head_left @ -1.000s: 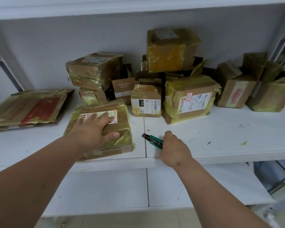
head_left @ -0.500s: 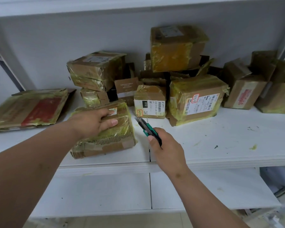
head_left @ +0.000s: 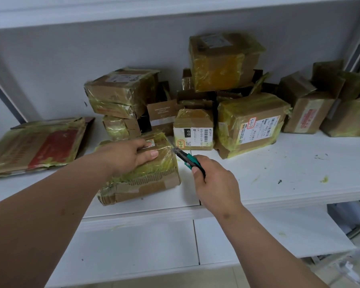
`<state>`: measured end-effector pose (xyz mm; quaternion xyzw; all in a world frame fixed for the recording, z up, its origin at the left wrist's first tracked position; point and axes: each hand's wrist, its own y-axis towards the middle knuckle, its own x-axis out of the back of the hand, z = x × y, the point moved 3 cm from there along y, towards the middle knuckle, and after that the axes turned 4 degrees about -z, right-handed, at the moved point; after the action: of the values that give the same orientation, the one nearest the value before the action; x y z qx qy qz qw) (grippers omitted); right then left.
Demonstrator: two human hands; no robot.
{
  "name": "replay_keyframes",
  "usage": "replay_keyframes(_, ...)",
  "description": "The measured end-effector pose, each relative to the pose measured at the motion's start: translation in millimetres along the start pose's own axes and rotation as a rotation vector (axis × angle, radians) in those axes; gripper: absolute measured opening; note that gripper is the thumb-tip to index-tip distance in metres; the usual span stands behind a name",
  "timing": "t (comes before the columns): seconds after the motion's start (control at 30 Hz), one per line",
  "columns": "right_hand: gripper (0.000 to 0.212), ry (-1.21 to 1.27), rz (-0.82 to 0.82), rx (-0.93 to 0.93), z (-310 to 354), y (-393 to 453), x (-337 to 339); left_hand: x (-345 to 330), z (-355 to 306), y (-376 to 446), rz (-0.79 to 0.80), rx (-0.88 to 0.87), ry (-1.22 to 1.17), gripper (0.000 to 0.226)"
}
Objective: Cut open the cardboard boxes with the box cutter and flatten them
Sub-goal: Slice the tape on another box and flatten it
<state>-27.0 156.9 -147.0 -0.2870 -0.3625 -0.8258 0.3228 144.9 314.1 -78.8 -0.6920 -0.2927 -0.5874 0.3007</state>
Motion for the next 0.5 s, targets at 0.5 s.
replay_keyframes(0.5, 0.040, -0.145, -0.269, 0.062, 4.5, 6.5, -10.2, 8.9, -4.0, 2.8, 0.006, -0.010, -0.018, 0.083)
